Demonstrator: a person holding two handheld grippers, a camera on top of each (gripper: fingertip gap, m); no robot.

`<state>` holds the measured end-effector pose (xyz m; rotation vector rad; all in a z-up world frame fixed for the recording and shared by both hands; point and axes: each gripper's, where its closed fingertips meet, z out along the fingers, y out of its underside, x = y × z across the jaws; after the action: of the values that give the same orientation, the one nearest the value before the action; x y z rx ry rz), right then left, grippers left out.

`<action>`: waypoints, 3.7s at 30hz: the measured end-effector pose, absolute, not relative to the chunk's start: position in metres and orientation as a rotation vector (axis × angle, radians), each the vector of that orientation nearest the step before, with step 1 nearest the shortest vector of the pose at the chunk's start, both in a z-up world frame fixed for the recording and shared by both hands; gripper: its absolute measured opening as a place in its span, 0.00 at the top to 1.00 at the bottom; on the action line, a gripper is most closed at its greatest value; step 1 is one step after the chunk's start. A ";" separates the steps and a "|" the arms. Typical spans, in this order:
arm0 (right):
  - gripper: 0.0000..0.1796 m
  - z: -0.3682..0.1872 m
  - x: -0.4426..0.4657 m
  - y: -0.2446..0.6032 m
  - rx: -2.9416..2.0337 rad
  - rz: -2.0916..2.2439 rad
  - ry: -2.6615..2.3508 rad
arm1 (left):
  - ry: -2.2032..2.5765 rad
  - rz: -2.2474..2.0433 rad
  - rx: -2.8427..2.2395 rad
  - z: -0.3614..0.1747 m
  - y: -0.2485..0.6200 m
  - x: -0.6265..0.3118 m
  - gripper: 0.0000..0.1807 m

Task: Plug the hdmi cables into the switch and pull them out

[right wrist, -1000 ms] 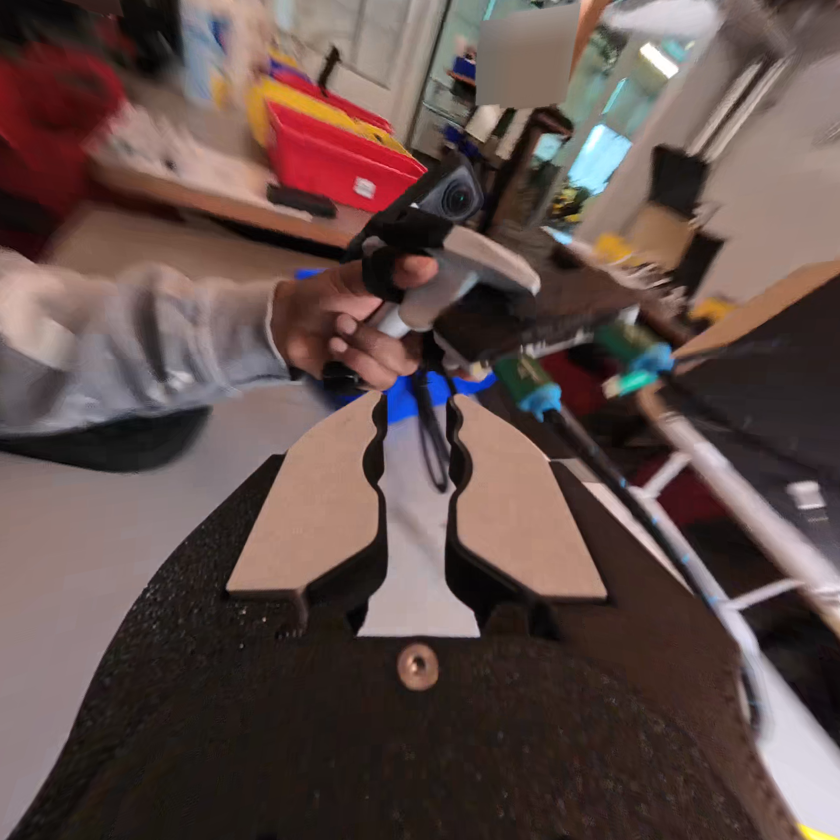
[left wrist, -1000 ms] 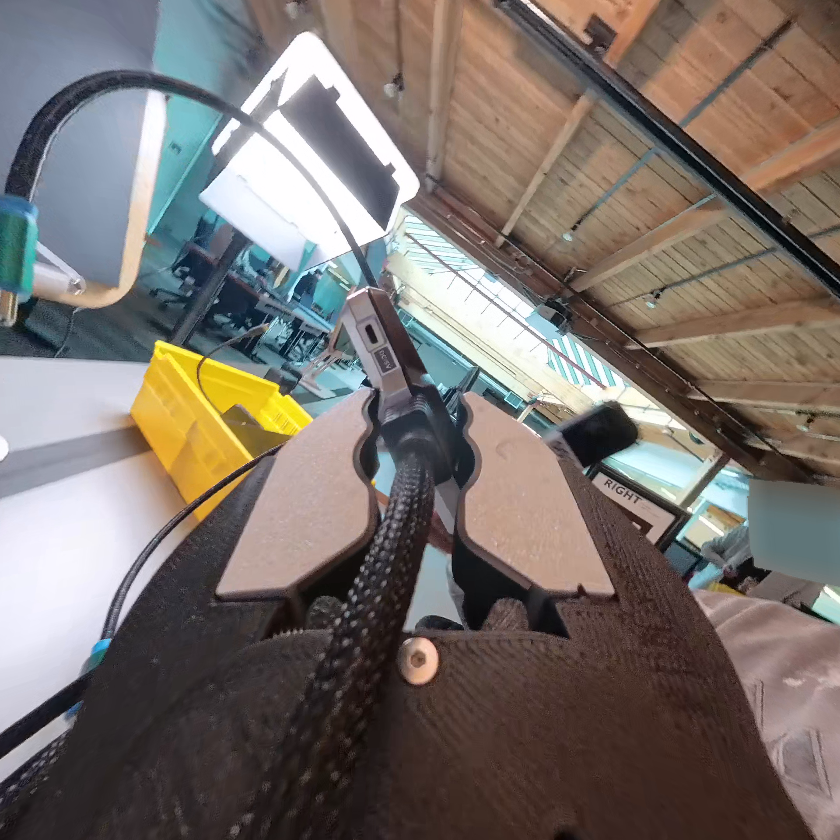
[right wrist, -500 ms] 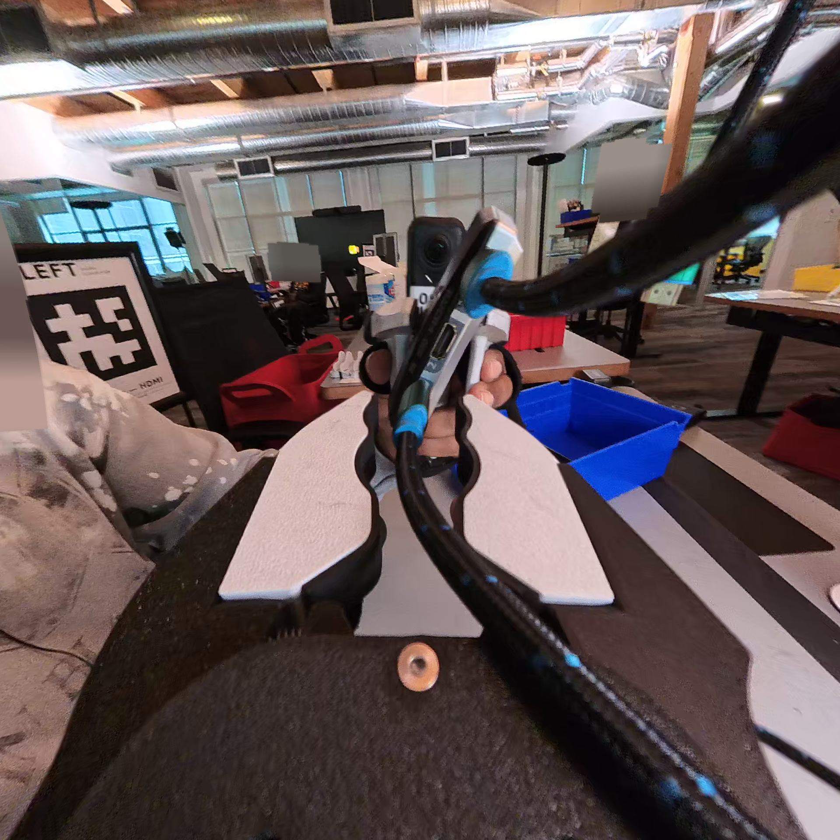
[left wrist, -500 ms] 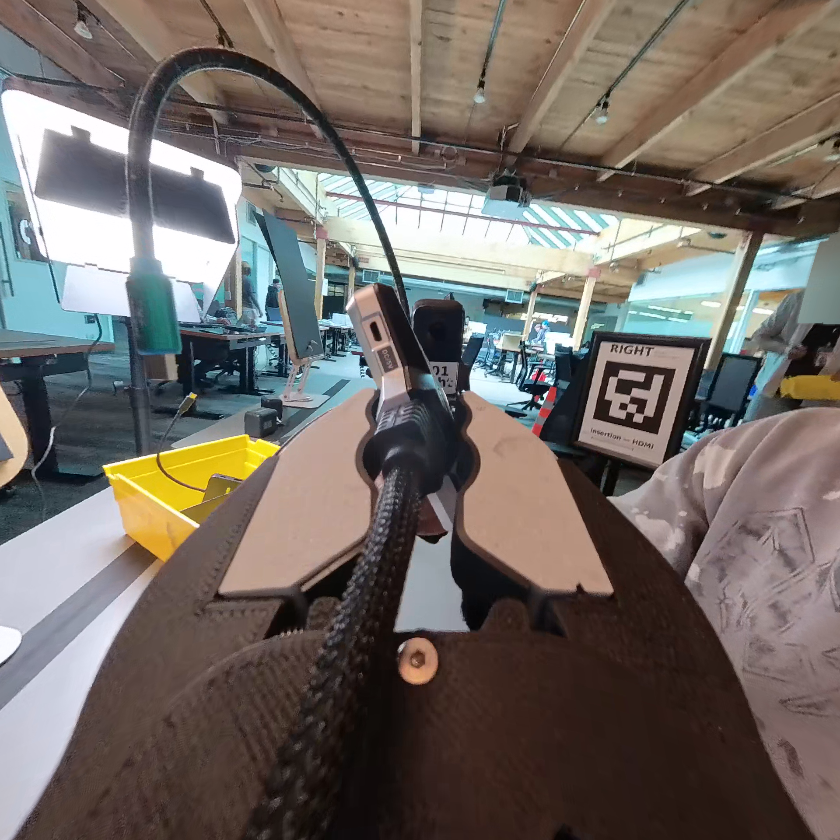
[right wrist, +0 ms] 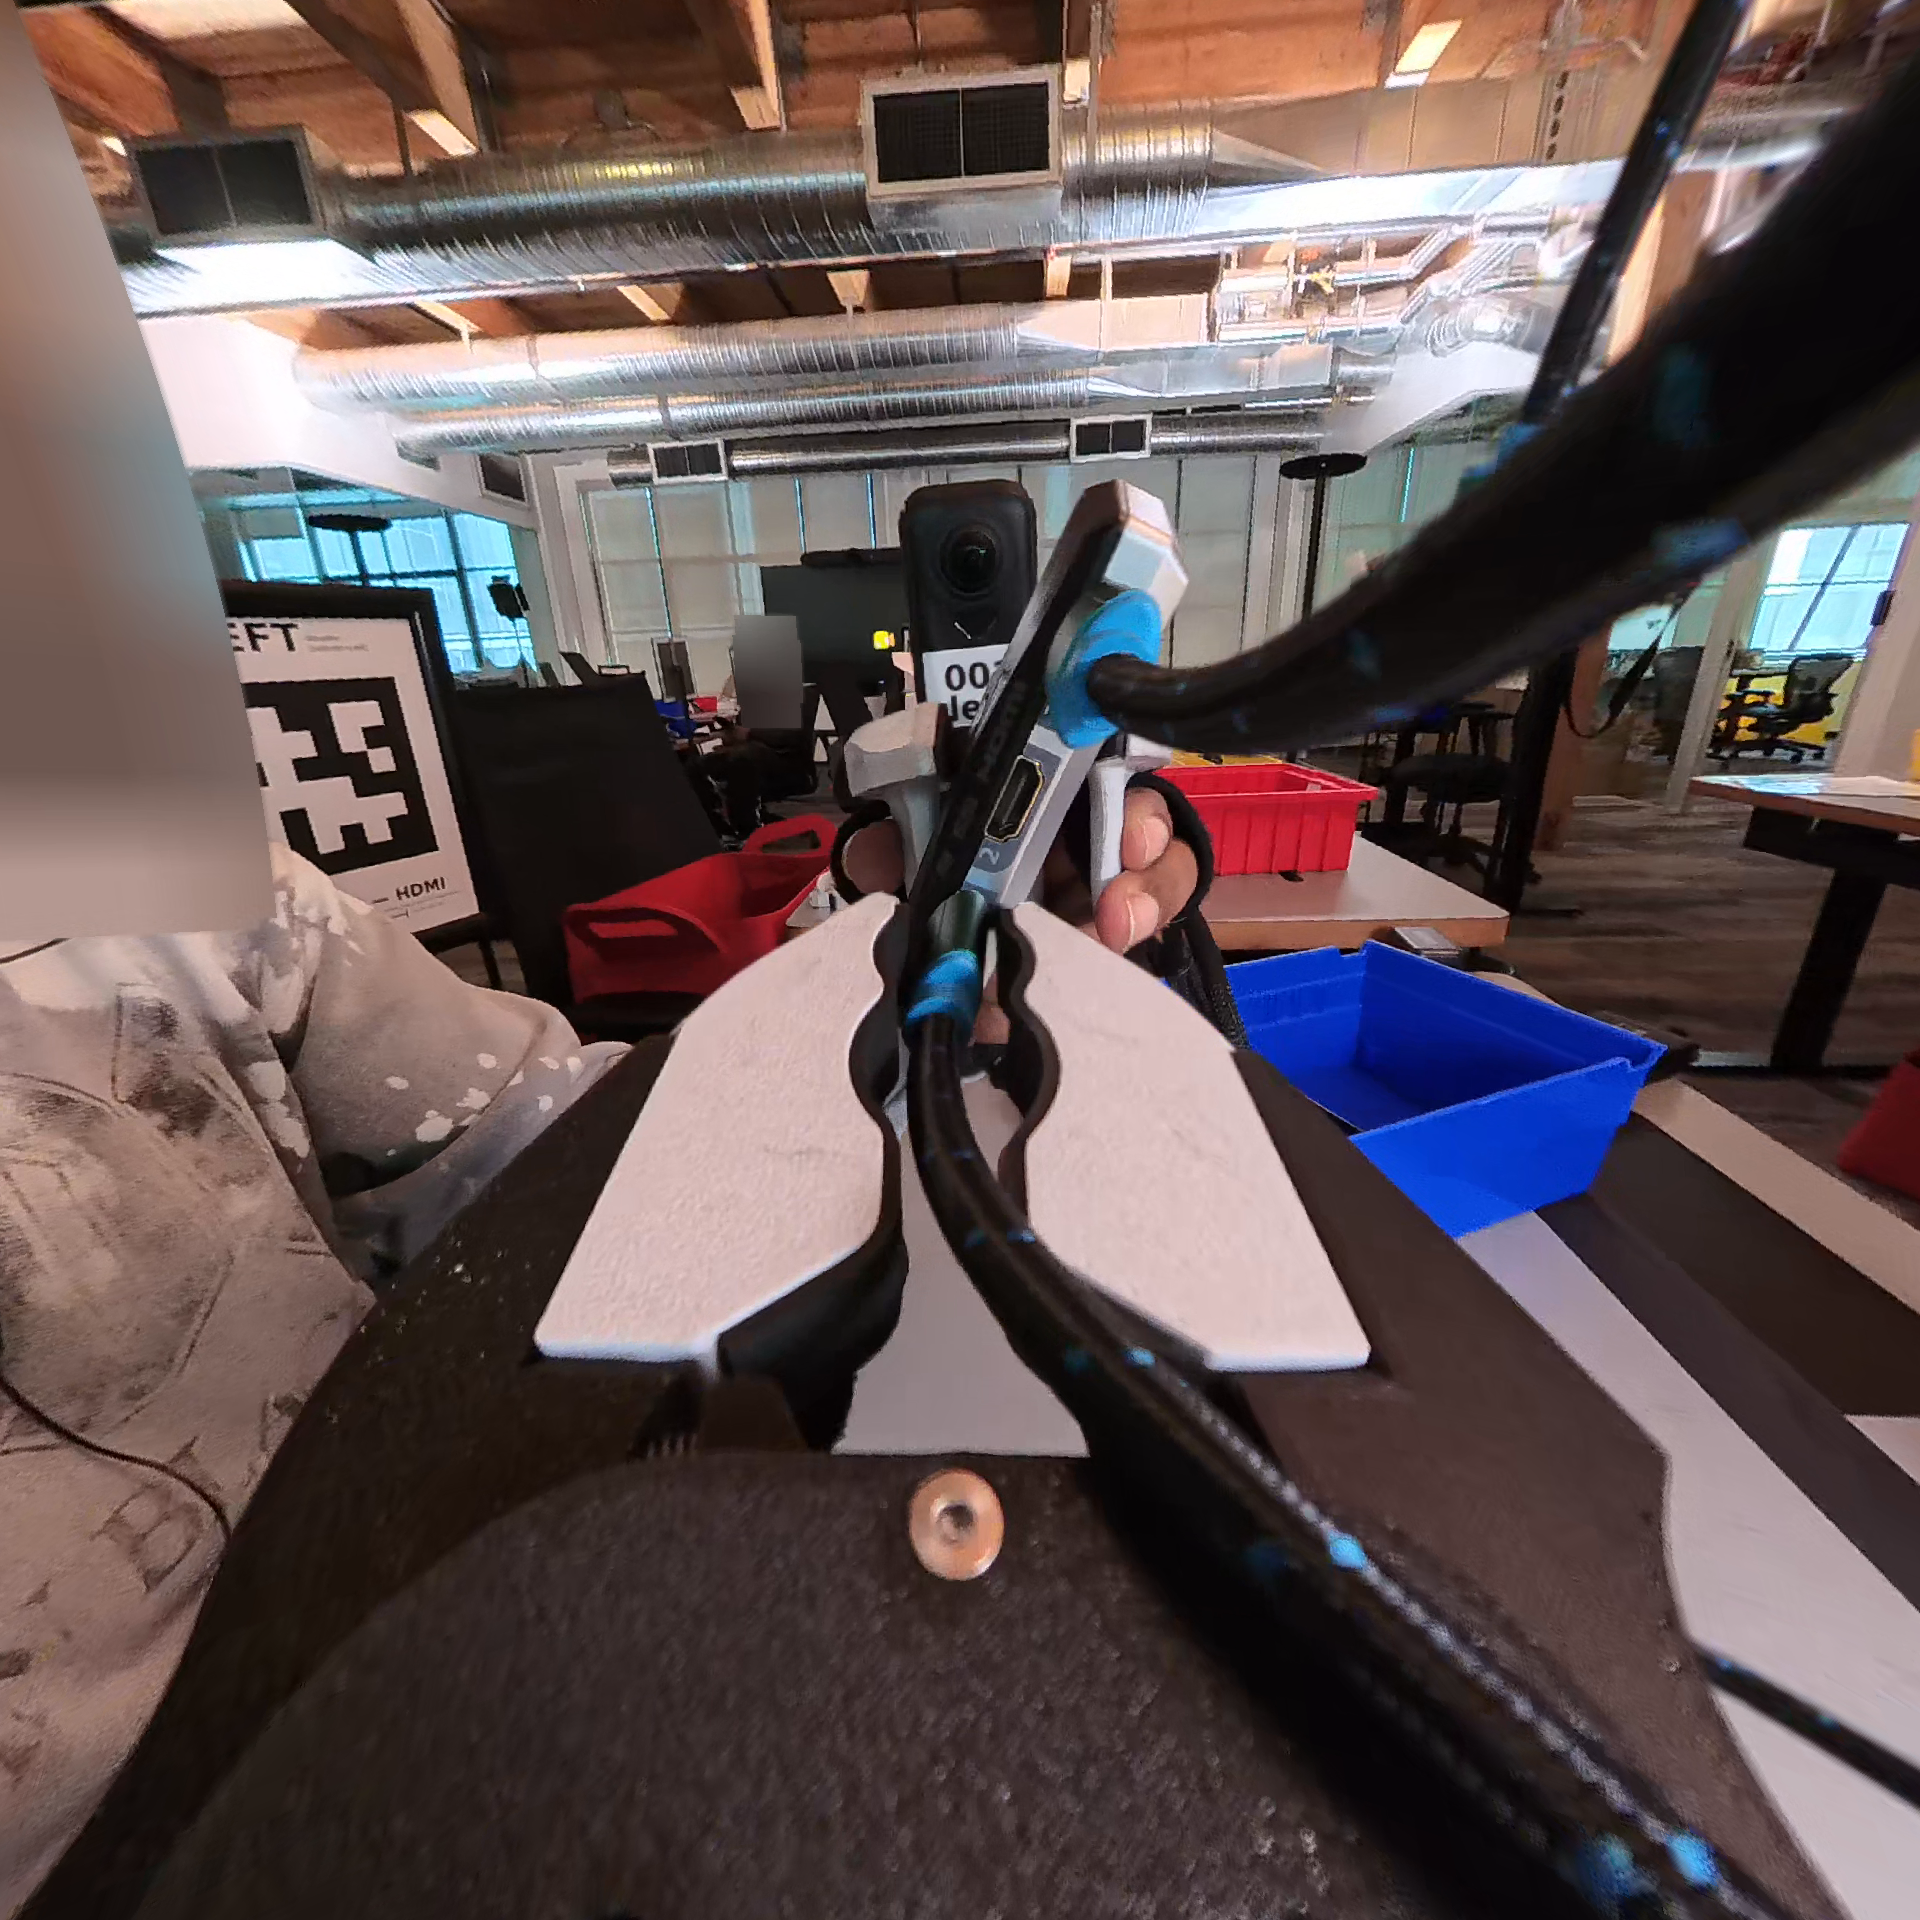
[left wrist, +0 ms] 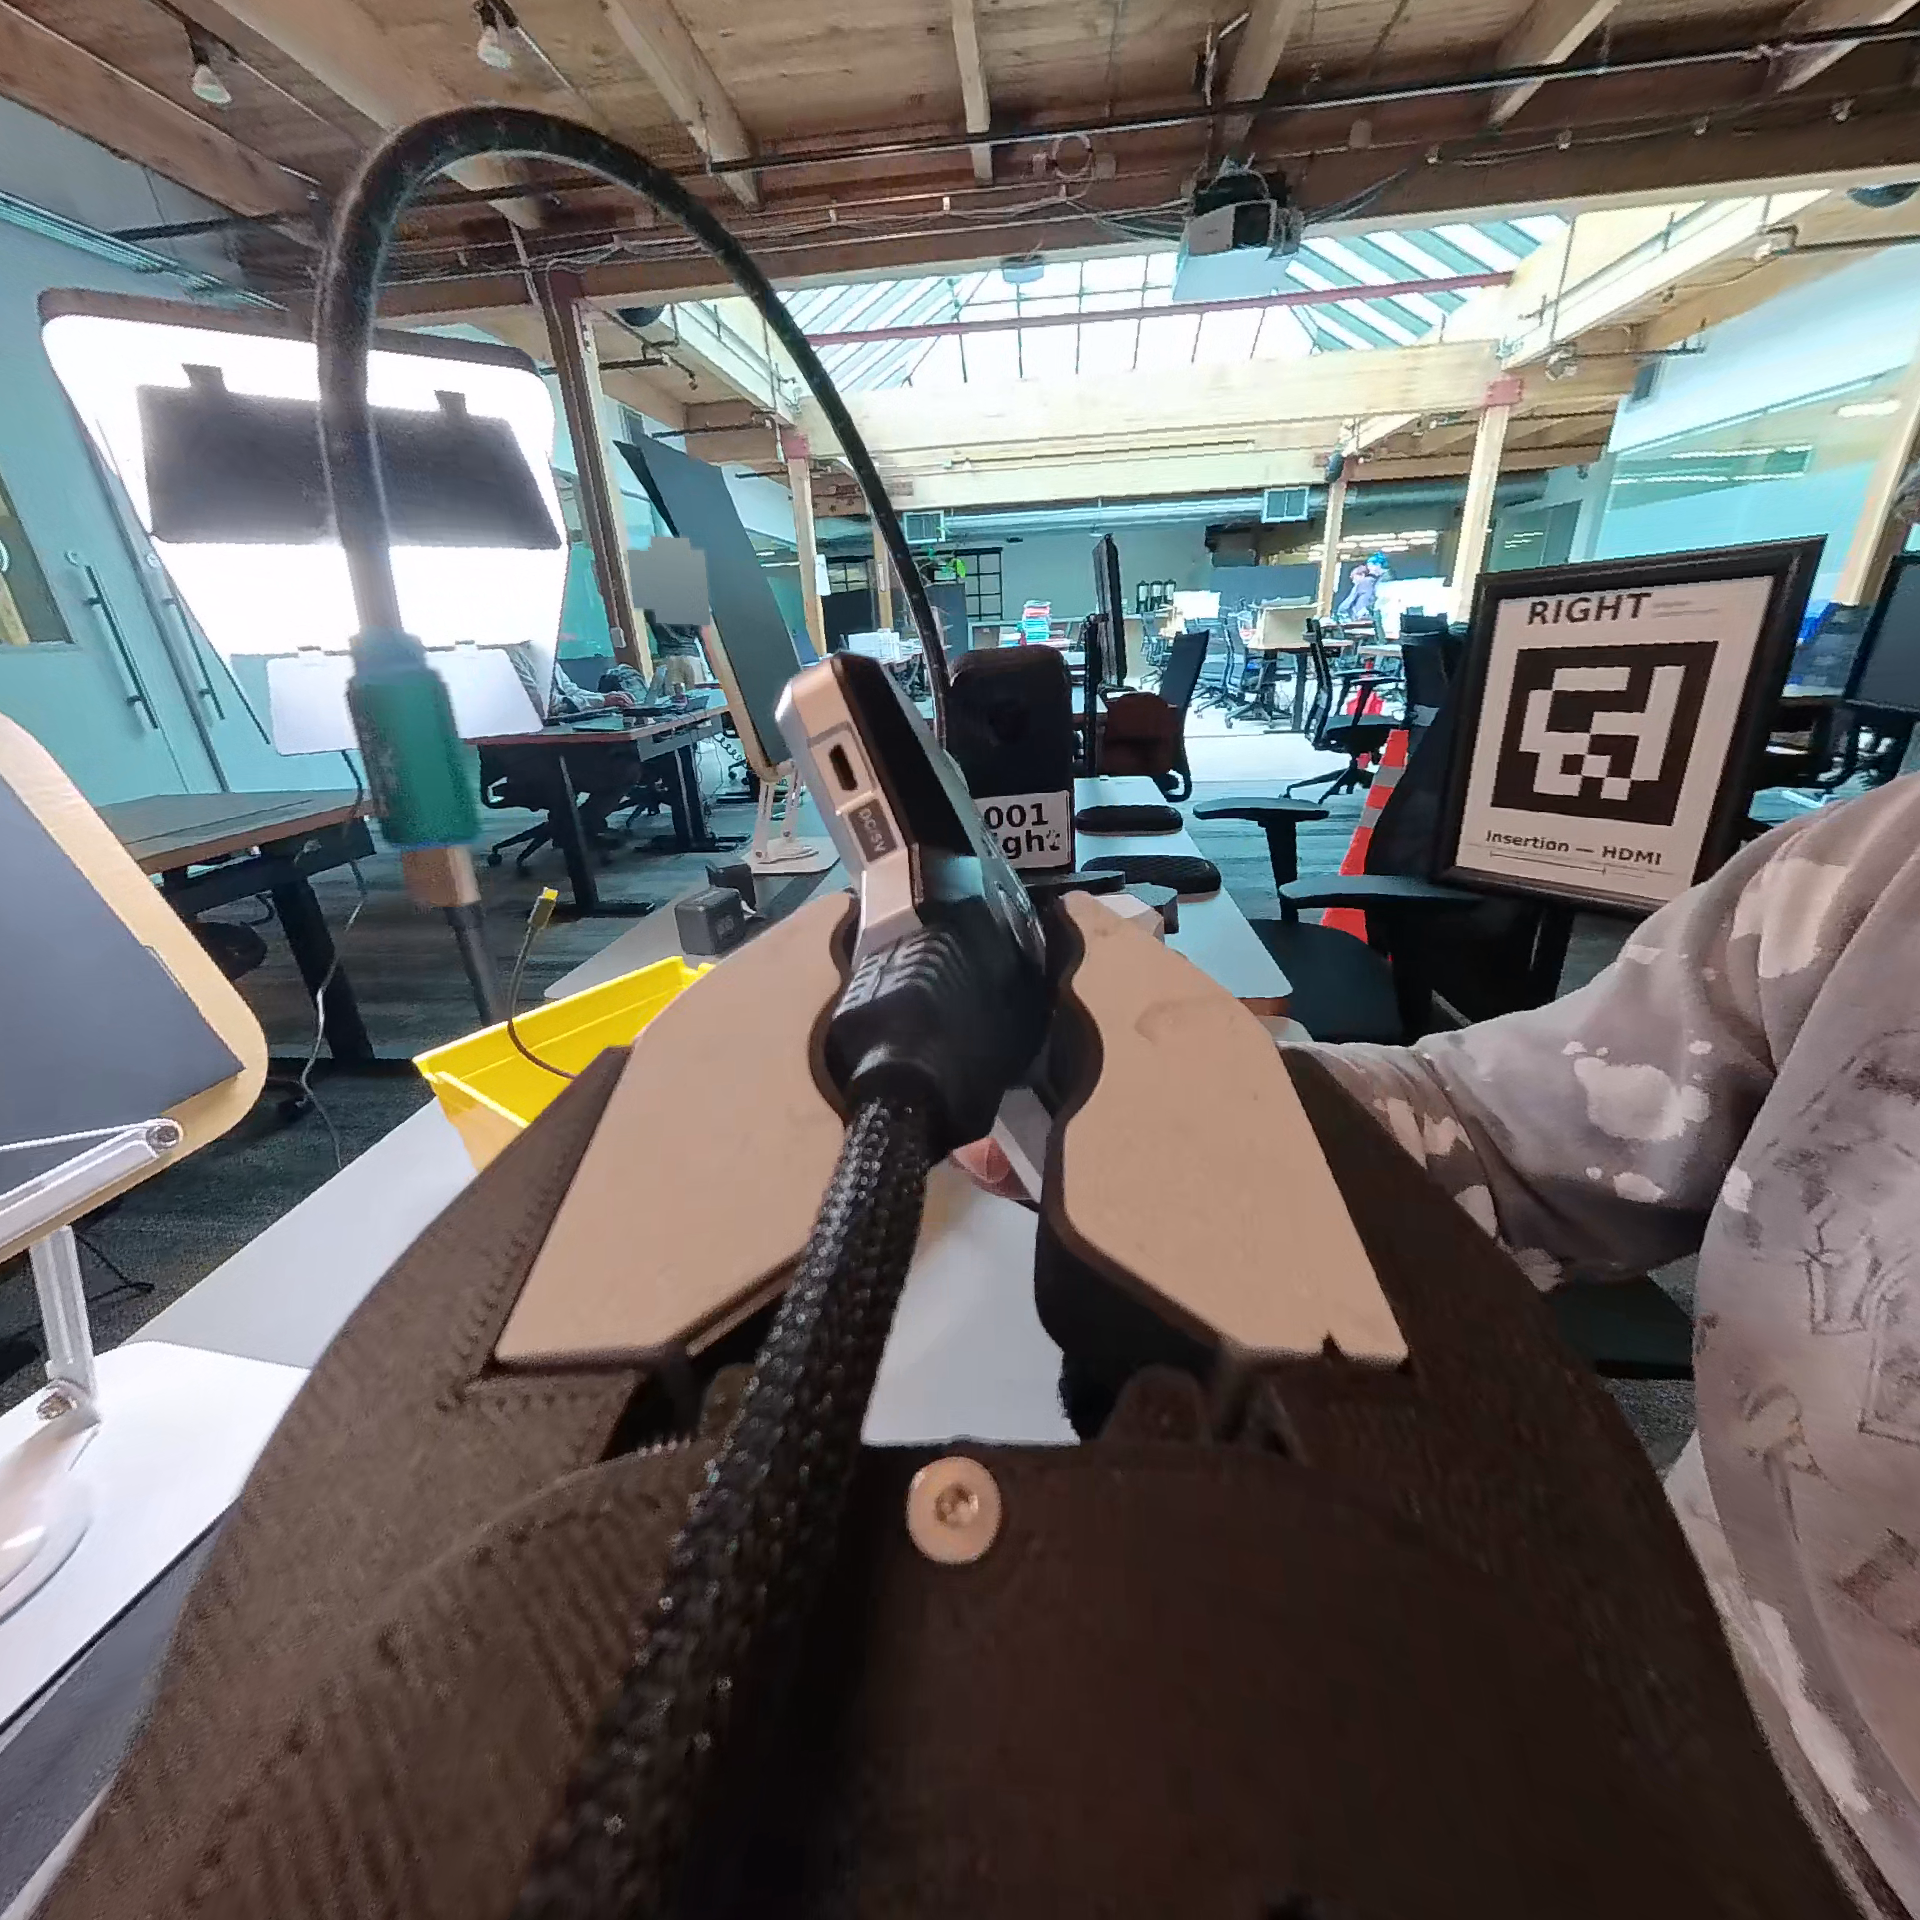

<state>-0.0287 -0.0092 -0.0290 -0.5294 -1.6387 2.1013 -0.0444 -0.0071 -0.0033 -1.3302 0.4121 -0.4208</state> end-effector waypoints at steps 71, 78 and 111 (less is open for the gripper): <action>0.94 -0.060 -0.009 0.151 -1.032 1.431 -1.805 | 0.386 -0.250 -1.334 0.004 -0.017 -0.070 0.87; 0.93 -0.158 -0.018 0.222 -1.780 0.879 -1.925 | 0.220 -0.358 -1.371 0.000 -0.003 -0.087 0.87; 0.81 -0.036 -0.037 0.060 -0.892 1.921 -1.457 | 0.287 -0.655 -1.368 -0.042 0.034 -0.042 0.87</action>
<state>-0.0372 0.0598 -0.0356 -0.8917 -1.4572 1.9211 -0.0423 0.0342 -0.0420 -1.3680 0.2866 -0.6549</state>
